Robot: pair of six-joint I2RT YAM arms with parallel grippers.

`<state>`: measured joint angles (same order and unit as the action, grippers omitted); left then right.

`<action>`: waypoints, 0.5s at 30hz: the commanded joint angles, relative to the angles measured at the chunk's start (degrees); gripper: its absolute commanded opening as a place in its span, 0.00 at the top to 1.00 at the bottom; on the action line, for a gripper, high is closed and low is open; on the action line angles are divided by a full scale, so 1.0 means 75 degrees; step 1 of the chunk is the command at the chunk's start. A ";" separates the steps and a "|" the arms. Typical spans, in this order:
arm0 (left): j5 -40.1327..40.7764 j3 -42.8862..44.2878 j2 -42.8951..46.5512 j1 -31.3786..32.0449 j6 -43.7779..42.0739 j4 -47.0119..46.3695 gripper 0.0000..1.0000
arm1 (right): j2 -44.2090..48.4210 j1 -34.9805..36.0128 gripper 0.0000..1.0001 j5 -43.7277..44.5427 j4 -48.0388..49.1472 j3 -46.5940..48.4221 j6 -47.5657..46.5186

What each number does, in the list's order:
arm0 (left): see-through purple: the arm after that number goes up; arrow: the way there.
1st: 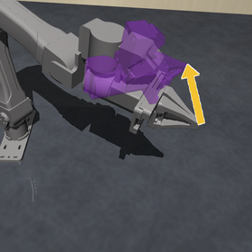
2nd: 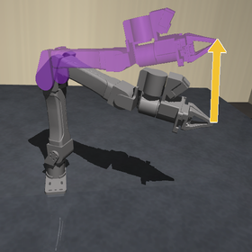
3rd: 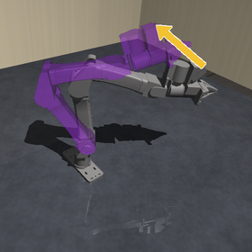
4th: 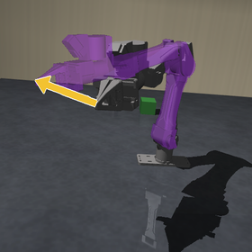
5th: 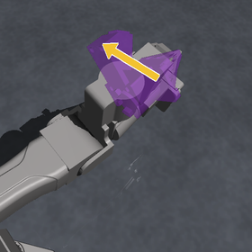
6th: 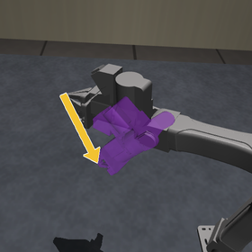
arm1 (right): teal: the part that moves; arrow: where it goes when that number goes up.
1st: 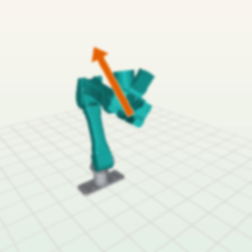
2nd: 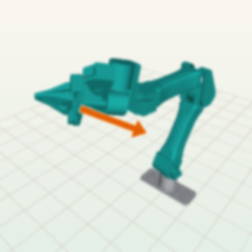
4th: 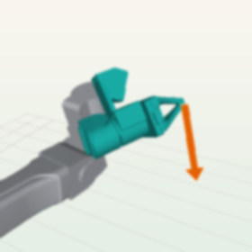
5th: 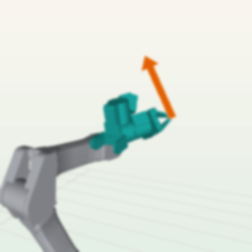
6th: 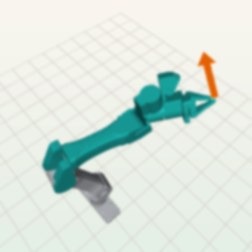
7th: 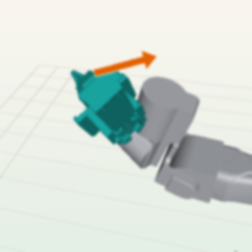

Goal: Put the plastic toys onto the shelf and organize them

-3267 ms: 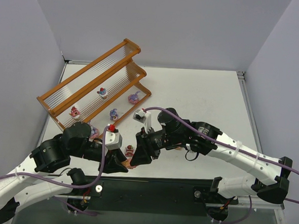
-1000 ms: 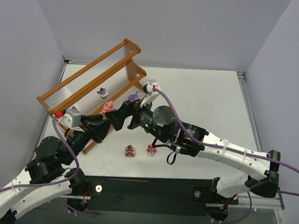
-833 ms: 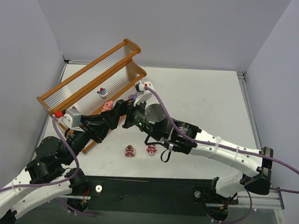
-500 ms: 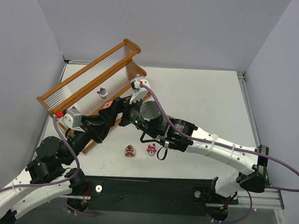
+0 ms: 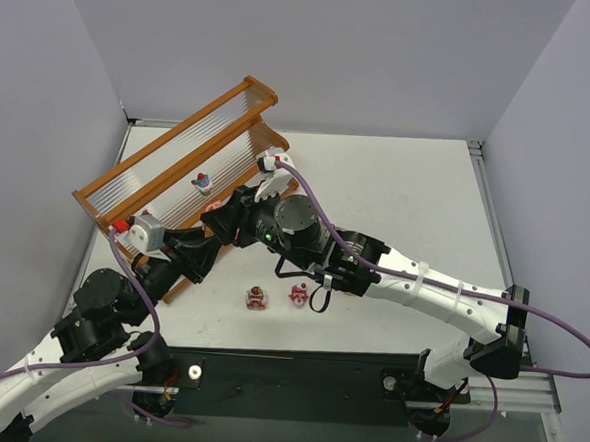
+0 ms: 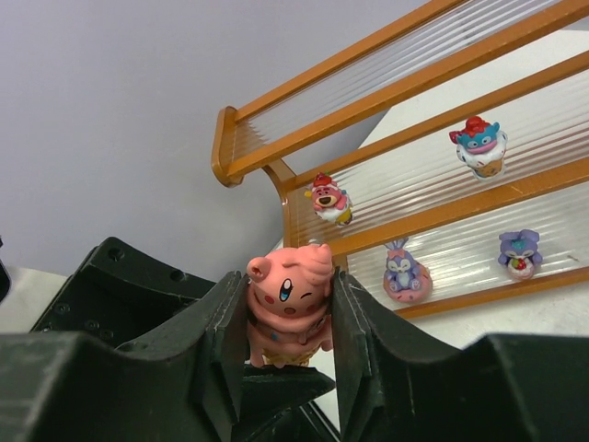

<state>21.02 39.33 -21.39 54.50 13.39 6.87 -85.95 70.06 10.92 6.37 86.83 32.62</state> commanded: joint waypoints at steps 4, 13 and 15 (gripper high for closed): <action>0.0045 0.0638 0.0109 -0.0013 0.0453 0.0512 0.41 | 0.0268 -0.0330 1.00 0.0138 0.0426 -0.0267 -0.0435; 0.0501 0.1494 0.0179 -0.0013 0.1027 0.2559 0.12 | 0.0597 -0.0728 1.00 -0.0084 0.2359 -0.1521 -0.1932; 0.0771 0.1576 0.0250 -0.0001 0.1295 0.3030 0.12 | 0.0609 -0.0822 1.00 -0.0061 0.3048 -0.1779 -0.2378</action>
<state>22.79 48.10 -20.67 54.50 19.18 20.43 -84.68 65.04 10.15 14.79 76.16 23.24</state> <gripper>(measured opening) 0.877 0.361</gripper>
